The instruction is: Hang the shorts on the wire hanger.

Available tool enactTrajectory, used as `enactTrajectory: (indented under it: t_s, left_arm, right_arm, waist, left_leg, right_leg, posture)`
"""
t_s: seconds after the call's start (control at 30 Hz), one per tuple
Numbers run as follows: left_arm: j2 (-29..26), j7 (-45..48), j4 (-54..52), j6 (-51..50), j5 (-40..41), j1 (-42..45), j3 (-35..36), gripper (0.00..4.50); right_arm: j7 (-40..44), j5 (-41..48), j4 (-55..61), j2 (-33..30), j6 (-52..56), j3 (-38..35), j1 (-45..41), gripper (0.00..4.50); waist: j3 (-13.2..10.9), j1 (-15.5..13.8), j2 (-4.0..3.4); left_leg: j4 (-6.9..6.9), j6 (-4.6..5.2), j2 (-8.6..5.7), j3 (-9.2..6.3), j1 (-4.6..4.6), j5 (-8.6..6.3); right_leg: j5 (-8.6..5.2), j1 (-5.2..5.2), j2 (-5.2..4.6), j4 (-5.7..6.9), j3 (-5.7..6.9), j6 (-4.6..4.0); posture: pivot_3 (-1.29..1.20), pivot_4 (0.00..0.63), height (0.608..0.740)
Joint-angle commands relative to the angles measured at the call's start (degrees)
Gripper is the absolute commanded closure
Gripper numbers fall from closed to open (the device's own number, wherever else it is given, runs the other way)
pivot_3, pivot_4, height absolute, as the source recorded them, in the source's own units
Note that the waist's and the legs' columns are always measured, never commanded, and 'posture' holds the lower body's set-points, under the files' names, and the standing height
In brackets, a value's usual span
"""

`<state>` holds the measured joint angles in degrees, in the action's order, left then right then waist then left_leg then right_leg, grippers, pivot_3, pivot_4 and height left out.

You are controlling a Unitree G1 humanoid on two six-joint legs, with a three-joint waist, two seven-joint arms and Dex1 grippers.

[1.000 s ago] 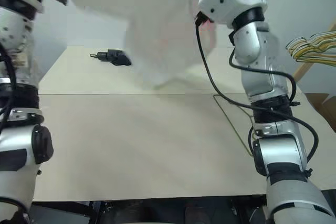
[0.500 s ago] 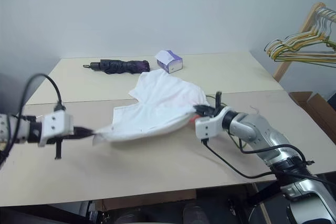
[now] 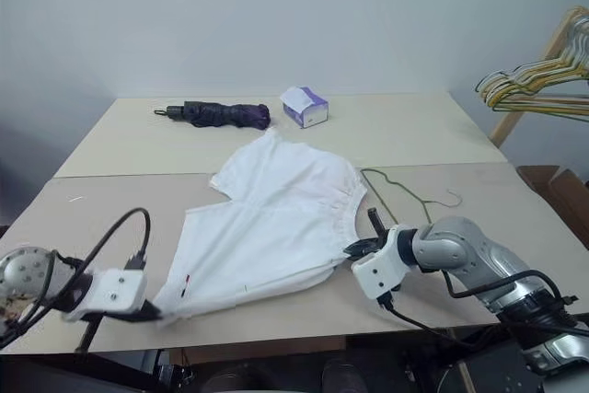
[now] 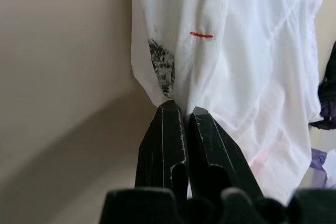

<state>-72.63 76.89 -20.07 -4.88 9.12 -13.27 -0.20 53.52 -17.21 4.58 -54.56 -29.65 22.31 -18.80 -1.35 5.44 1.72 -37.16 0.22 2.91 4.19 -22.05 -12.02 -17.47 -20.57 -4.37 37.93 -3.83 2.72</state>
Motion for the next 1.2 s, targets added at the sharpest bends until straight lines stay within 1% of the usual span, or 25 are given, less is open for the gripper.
enactTrajectory:
  t_s: [0.03,0.13,0.2,0.27,0.3,0.33,0.37,0.5,0.57,0.63,0.67,0.7,0.73,0.77,0.8,0.87,0.9,0.97,1.03,1.1,1.2]
  left_arm:
    - [-2.6,0.9,-2.6,-0.7,-1.0,-2.9,4.5,4.46]
    - [-3.1,1.2,-3.5,-1.1,-0.6,-4.5,6.6,4.46]
    - [-2.5,1.1,-4.0,-1.2,-0.2,-4.4,6.1,4.46]
    - [-1.7,1.0,-3.8,-1.2,-0.2,-3.1,4.4,4.5]
    - [-1.4,1.3,-3.5,-0.9,0.0,-2.6,3.9,4.03]
    - [-1.3,1.6,-3.4,-2.0,0.7,-2.2,3.5,3.86]
    - [-1.4,2.3,-3.2,-1.9,1.1,-1.7,3.2,3.59]
    - [-2.0,4.1,-0.6,-1.3,1.5,1.4,3.6,2.17]
    - [-2.7,5.4,2.0,-0.3,1.5,3.4,4.3,1.53]
    - [-2.6,6.3,4.2,-0.1,2.6,6.1,5.2,0.86]
    - [-1.7,6.7,4.6,-0.7,4.5,7.7,5.8,0.52]
    - [0.3,6.5,4.8,-2.0,7.8,9.9,6.4,0.14]
    - [3.9,4.8,5.0,-3.4,11.1,13.1,6.6,0.01]
    - [6.5,3.5,5.1,-4.4,13.4,15.4,6.7,0.01]
    - [8.5,2.7,5.1,-5.5,14.6,17.0,6.6,0.01]
    - [12.0,2.3,5.0,-6.4,16.0,19.6,5.1,0.01]
    - [14.2,1.4,5.1,-6.5,16.3,20.9,4.3,0.01]
    - [19.8,-2.6,5.5,-6.5,15.4,23.9,2.1,0.01]
    - [23.1,-4.8,5.4,-7.0,14.7,25.9,0.7,0.01]
    - [24.9,-6.2,5.0,-7.8,14.5,27.2,-0.1,0.01]
    - [28.6,-8.9,4.2,-10.1,16.8,29.7,-0.5,0.01]
  right_arm:
    - [1.4,0.8,0.6,-0.5,-2.0,-1.0,-0.8,4.5]
    - [4.4,3.0,1.4,-1.6,-2.5,-0.9,-0.2,4.5]
    - [5.5,3.8,1.8,-1.5,-3.0,-0.8,0.0,4.5]
    - [5.9,4.2,2.5,-0.8,-2.4,-0.9,0.4,3.91]
    - [5.8,4.3,2.7,-0.2,-2.0,-1.1,0.5,3.62]
    - [6.3,5.0,3.1,0.0,-1.0,-1.2,0.6,3.36]
    - [7.4,6.1,3.8,-0.5,-0.5,-1.3,0.9,3.03]
    - [12.6,11.4,6.5,-4.1,2.3,-2.8,2.4,1.51]
    - [15.1,17.0,8.7,-6.5,5.7,-4.7,3.7,0.81]
    - [15.9,22.0,10.5,-8.5,10.1,-7.9,5.2,0.11]
    - [14.5,23.2,11.1,-8.3,13.6,-9.8,5.8,0.0]
    - [11.4,23.0,11.6,-7.2,18.6,-11.9,6.2,0.0]
    - [8.5,24.4,12.5,-6.4,28.6,-13.9,6.0,0.0]
    - [6.4,25.4,13.3,-5.7,36.3,-15.5,5.9,0.0]
    - [5.3,26.2,14.2,-5.4,41.6,-16.5,5.9,0.0]
    - [1.4,28.1,14.8,-2.6,48.8,-19.6,5.6,0.0]
    - [-0.1,29.2,15.3,-1.6,53.1,-20.9,5.4,0.0]
    - [-6.2,30.1,14.1,2.2,64.5,-23.3,2.9,0.0]
    - [-10.0,29.8,12.3,4.3,72.7,-24.0,0.8,0.0]
    - [-11.6,29.3,11.1,4.8,77.3,-23.7,-0.3,0.0]
    - [-14.8,29.6,4.5,7.3,84.1,-23.6,-3.2,0.0]
  waist:
    - [0.0,0.0,0.0]
    - [0.0,-0.2,0.01]
    - [0.0,-0.3,0.01]
    - [0.0,-0.4,0.02]
    - [0.0,-0.6,0.02]
    - [0.0,-0.7,0.02]
    - [0.0,-0.9,0.02]
    - [0.0,-1.5,0.0]
    - [-0.1,-1.7,0.02]
    - [-0.1,-1.8,0.03]
    - [-0.1,-1.8,0.04]
    - [-0.1,-1.8,0.05]
    - [-0.1,-1.8,0.04]
    - [0.0,-1.8,0.02]
    - [0.0,-1.9,0.05]
    - [0.0,-1.9,0.1]
    - [0.0,-1.8,0.1]
    - [0.0,-1.8,0.1]
    - [0.0,-1.7,0.1]
    - [0.0,-1.6,0.1]
    - [0.0,-1.4,0.11]
  left_leg:
    - [0.03,0.0,0.0,0.01,0.02,0.0]
    - [0.03,0.0,-0.01,0.02,-0.02,0.0]
    - [0.03,0.0,-0.02,0.03,-0.03,0.0]
    - [0.03,0.0,-0.02,0.04,-0.02,0.0]
    - [0.03,0.0,-0.02,0.05,-0.01,0.0]
    - [0.03,0.0,-0.02,0.05,0.0,0.0]
    - [0.03,0.0,-0.02,0.07,-0.01,0.0]
    - [0.03,0.0,-0.01,0.15,-0.04,0.0]
    - [0.03,0.0,-0.01,0.17,-0.03,0.0]
    - [0.03,0.0,0.0,0.18,-0.12,0.0]
    - [0.03,0.0,0.0,0.19,-0.15,0.0]
    - [0.03,0.0,0.01,0.21,-0.17,0.0]
    - [0.03,0.0,0.02,0.21,-0.16,0.0]
    - [0.02,0.0,0.02,0.21,-0.16,0.0]
    - [0.01,0.0,0.02,0.24,-0.16,0.0]
    - [0.01,0.0,0.02,0.25,-0.23,0.0]
    - [0.02,0.0,0.01,0.26,-0.29,0.0]
    - [0.02,0.01,-0.03,0.25,-0.41,0.0]
    - [0.01,0.01,-0.03,0.23,-0.46,0.01]
    - [-0.03,0.01,-0.07,0.22,-0.5,0.01]
    - [-0.04,0.01,-0.08,0.17,-0.59,0.01]
  right_leg:
    - [-0.01,0.0,0.0,-0.02,0.0,0.0]
    - [-0.01,-0.02,0.0,-0.04,0.0,0.01]
    - [-0.01,-0.02,0.0,-0.06,0.0,0.02]
    - [-0.02,-0.01,0.0,-0.06,0.0,0.03]
    - [-0.02,-0.01,0.0,-0.06,0.0,0.03]
    - [-0.02,0.0,0.0,-0.06,0.0,0.03]
    - [-0.02,-0.01,0.0,-0.06,0.0,0.03]
    - [-0.02,-0.07,-0.01,-0.07,-0.02,0.02]
    - [-0.02,-0.18,-0.02,-0.1,-0.03,0.02]
    - [-0.02,-0.44,-0.02,-0.09,-0.02,0.01]
    - [-0.02,-0.47,-0.03,-0.07,-0.03,0.01]
    - [-0.01,-0.49,-0.03,-0.07,-0.03,0.01]
    - [-0.01,-0.49,-0.02,-0.07,-0.03,0.01]
    - [0.0,-0.49,-0.03,-0.06,-0.03,0.02]
    - [0.02,-0.51,-0.06,-0.01,-0.07,0.05]
    - [0.04,-0.49,-0.02,0.02,-0.09,0.07]
    - [0.04,-0.44,0.01,0.03,-0.12,0.06]
    - [0.05,-0.5,0.04,0.04,-0.18,0.08]
    - [0.08,-0.53,0.08,0.06,-0.22,0.12]
    - [0.11,-0.54,0.08,0.06,-0.25,0.16]
    - [0.11,-0.57,0.1,-0.02,-0.24,0.18]
  posture:
    - [-0.05,0.0,0.74]
    - [-0.04,0.0,0.74]
    - [-0.04,0.0,0.74]
    - [-0.05,0.0,0.74]
    - [-0.05,0.0,0.74]
    - [-0.04,0.0,0.74]
    - [-0.05,0.0,0.74]
    - [-0.06,0.0,0.74]
    - [-0.06,0.0,0.74]
    - [-0.06,0.0,0.74]
    - [-0.06,0.0,0.74]
    - [-0.06,0.0,0.74]
    - [-0.06,0.0,0.74]
    - [-0.06,0.0,0.74]
    - [-0.06,0.0,0.74]
    - [-0.07,0.0,0.74]
    - [-0.07,0.0,0.74]
    - [-0.08,0.0,0.74]
    - [-0.09,0.0,0.74]
    - [-0.1,0.0,0.74]
    - [-0.11,0.0,0.74]
